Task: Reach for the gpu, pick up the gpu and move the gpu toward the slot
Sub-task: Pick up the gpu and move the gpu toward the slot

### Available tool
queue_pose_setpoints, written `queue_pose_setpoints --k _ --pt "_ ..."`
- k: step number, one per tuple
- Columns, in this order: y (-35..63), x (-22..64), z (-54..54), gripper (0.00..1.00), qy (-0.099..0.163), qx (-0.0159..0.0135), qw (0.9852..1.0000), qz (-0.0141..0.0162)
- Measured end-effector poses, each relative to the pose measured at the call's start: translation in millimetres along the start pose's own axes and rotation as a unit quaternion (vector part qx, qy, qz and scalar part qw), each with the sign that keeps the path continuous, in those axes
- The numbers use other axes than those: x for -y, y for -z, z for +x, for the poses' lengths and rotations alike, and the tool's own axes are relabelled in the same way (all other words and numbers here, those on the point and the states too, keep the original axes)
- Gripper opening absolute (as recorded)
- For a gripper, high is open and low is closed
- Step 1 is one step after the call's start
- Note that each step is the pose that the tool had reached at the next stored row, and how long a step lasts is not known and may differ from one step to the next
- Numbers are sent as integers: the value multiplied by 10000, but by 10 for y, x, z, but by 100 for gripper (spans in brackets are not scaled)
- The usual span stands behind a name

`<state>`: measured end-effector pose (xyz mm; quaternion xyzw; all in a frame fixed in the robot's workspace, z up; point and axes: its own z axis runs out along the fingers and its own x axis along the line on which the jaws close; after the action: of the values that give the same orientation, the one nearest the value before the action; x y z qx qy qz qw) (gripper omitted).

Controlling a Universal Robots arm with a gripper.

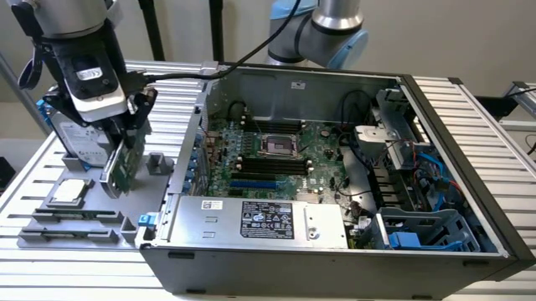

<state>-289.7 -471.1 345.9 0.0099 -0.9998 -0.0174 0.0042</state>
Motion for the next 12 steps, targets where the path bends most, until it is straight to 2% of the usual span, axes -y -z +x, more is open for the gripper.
queue_pose_setpoints --k 5,12 --pt "228 -6 -86 26 0 0 10000 0" --pt "550 -8 -372 26 0 0 10000 -11"
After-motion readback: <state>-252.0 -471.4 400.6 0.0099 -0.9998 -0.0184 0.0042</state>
